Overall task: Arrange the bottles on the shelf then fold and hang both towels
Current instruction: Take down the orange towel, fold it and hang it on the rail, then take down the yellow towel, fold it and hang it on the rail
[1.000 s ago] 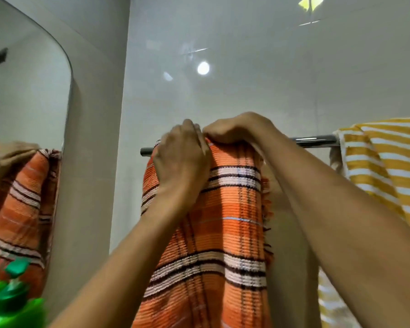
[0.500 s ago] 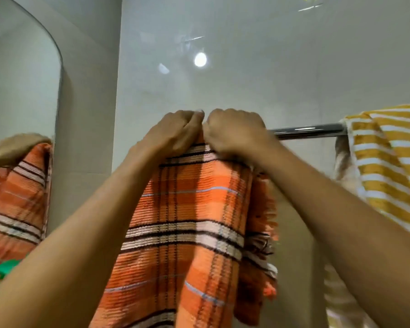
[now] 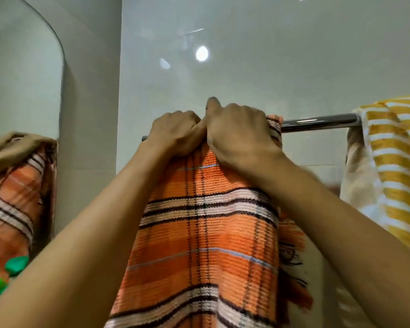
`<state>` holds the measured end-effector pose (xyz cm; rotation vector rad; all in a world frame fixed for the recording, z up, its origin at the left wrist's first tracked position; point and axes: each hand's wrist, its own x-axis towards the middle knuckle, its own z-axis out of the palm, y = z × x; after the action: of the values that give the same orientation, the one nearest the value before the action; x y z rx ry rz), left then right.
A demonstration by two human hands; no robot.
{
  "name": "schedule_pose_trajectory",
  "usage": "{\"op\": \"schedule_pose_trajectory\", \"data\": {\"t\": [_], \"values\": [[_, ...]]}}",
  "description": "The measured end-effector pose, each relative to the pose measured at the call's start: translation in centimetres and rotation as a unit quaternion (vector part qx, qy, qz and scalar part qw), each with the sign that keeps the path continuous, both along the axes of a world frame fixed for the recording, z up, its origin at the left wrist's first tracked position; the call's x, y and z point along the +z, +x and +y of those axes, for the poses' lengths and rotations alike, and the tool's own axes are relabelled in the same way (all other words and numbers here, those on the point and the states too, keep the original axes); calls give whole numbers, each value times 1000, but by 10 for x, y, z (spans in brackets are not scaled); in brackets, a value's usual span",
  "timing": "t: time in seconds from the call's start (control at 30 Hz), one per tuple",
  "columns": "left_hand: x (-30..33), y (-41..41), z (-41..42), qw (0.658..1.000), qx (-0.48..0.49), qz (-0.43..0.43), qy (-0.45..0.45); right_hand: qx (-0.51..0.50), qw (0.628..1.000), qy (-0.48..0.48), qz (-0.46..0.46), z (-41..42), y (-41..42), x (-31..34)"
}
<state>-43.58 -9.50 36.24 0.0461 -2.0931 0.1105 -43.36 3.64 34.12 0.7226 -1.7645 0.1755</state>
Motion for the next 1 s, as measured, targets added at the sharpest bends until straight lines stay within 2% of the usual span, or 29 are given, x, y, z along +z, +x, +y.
{"op": "schedule_pose_trajectory", "data": {"t": [0.1,0.3,0.4,0.6,0.8,1.0], "values": [[0,0,-1,999,-26,-7,19,-27,999,-12,-18,7,-8,5],[-10,9,4,997,-65,23,37,-64,986,39,-148,3,-7,27],[-17,16,13,996,-44,60,41,-70,980,48,-178,6,1,27],[-46,38,40,989,-22,131,66,-64,982,66,-165,21,18,6],[-68,63,91,983,-71,148,78,-29,987,72,-143,70,34,-18],[-75,59,171,971,-175,154,45,-69,992,42,-96,147,41,-32]]}}
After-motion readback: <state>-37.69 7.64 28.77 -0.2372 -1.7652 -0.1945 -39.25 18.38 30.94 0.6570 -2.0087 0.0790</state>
